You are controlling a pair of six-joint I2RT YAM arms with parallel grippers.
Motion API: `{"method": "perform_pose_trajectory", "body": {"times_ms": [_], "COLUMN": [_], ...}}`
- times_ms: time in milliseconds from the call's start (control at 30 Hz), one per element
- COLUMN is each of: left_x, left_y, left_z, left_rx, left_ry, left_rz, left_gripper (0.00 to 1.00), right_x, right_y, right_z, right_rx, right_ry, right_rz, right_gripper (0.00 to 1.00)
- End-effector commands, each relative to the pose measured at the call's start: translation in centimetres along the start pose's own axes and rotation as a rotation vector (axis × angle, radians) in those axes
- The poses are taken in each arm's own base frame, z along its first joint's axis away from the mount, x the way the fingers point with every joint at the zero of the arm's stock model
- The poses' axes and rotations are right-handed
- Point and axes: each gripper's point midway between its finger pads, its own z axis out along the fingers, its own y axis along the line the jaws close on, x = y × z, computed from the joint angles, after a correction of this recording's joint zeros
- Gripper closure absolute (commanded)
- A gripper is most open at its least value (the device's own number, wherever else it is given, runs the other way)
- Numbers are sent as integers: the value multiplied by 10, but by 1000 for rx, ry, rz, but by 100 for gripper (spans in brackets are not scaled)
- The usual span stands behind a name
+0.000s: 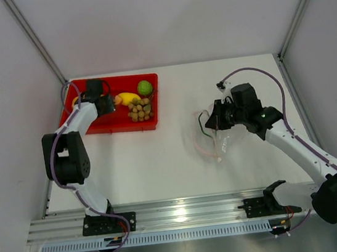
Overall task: Place the food in the zip-top bag and seal the zipper
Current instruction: Pick up the fake food from the bin.
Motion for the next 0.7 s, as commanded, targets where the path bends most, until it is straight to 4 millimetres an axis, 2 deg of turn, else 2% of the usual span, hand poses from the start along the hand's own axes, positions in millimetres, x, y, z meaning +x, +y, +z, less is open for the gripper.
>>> {"method": "perform_pose_trajectory", "body": {"times_ms": [0,100,200,233,333,367,433,467,500,667], "left_x": [6,19,33,35,54,65,72,79,91,113], "left_y": [-13,-2,3,3,18,24,40,34,53,83], "left_z": [-55,-70,-97,-111,-134,-150,-161,-180,-185,-234], "left_rx": [114,130,181,207,246,277,294,380,400,537], "left_ry": [17,64,103,110,138,175,195,220,275,383], "left_rz": [42,89,202,236,408,466,583,629,740,990], "left_gripper": [99,99,100,99,99,99,99,99,99,99], "right_x": [-13,-15,-18,-20,-25,-28,-29,-30,-32,-37], "right_y": [13,10,8,7,6,7,8,9,10,13], "right_z": [-9,-13,-16,-17,-21,-23,-23,-25,-26,-30], "right_rx": [-46,-27,-11,-4,10,11,14,13,12,12], "right_ry": [-56,-62,-65,-64,-56,-59,-57,-58,-62,-67], "right_rz": [-3,3,6,7,8,8,4,5,-1,-17], "right_gripper": [100,100,100,100,100,100,100,100,100,100]}}
